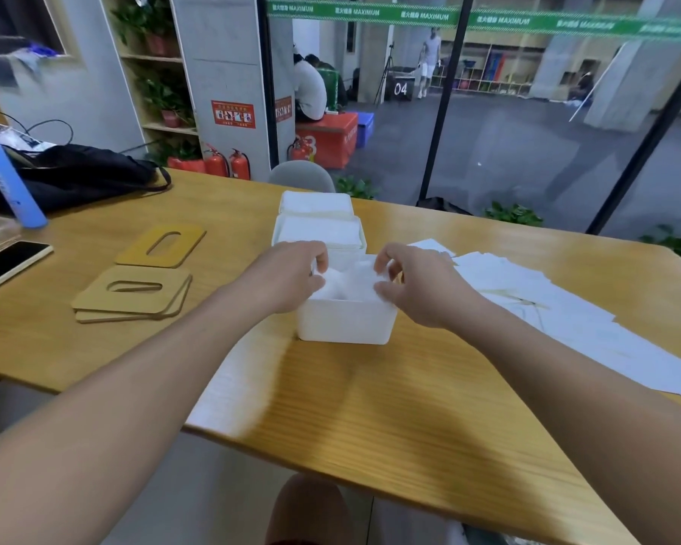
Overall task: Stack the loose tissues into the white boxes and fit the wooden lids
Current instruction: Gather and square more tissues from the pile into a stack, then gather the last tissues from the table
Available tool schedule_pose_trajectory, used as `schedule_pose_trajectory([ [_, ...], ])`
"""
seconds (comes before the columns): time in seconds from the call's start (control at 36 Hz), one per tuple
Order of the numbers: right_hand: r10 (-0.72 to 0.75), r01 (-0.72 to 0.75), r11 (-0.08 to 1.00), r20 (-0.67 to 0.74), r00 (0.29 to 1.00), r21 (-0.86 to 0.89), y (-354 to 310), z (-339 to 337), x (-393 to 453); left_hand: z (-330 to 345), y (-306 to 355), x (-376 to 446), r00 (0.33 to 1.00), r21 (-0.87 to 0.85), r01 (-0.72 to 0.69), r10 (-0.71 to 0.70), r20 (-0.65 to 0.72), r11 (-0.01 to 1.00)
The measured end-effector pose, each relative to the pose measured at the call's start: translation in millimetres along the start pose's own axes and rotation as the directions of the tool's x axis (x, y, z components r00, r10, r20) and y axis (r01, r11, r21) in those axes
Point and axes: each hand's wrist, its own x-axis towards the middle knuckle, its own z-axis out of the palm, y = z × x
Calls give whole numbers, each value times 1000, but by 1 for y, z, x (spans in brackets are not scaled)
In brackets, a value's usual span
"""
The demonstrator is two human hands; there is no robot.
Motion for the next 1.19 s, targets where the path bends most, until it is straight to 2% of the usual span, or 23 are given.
schedule_pose_trajectory([
  [0.08,-81,67,980,-69,994,-186,0,-1,-2,3,-2,0,1000,20,6,-5,-22,1000],
  [0.14,-103,75,971,-114,988,-227,2,-2,0,4,-1,1,1000,72,12,-10,-24,997],
  [0.19,-111,88,973,-101,989,-213,4,-4,3,3,0,2,1000,116,3,-2,-15,993],
  [0.31,-85,86,990,16,996,-109,14,-4,11,2,-1,2,1000,159,-1,-3,27,987],
  [0.39,-46,50,997,78,996,-53,18,-5,20,-2,3,3,997,387,-38,61,-49,921],
  [0.44,-52,56,998,102,993,-36,18,-5,25,-3,7,6,989,463,-73,122,-78,883],
  [0.53,-49,54,998,175,983,-27,12,-3,32,-1,11,9,987,318,-156,155,29,935],
  [0.58,-43,53,998,219,975,-42,7,-3,36,1,11,11,985,193,-147,127,114,970],
  [0.64,-41,58,996,237,971,-65,5,-4,38,3,6,13,986,156,-113,92,138,981],
  [0.75,-50,66,995,210,976,-69,8,-3,37,5,-4,18,992,191,-73,52,115,979],
  [0.89,-62,64,998,133,989,-13,14,1,37,9,-2,15,999,215,-52,49,21,975],
  [1.03,-55,50,996,69,996,72,21,2,36,0,7,10,994,290,-110,112,12,951],
  [1.11,-45,41,991,22,999,129,24,-1,31,-8,21,4,985,240,-161,171,-21,957],
  [1.19,-53,56,986,-21,998,157,27,-10,21,-11,43,-1,980,115,-183,190,-54,976],
])
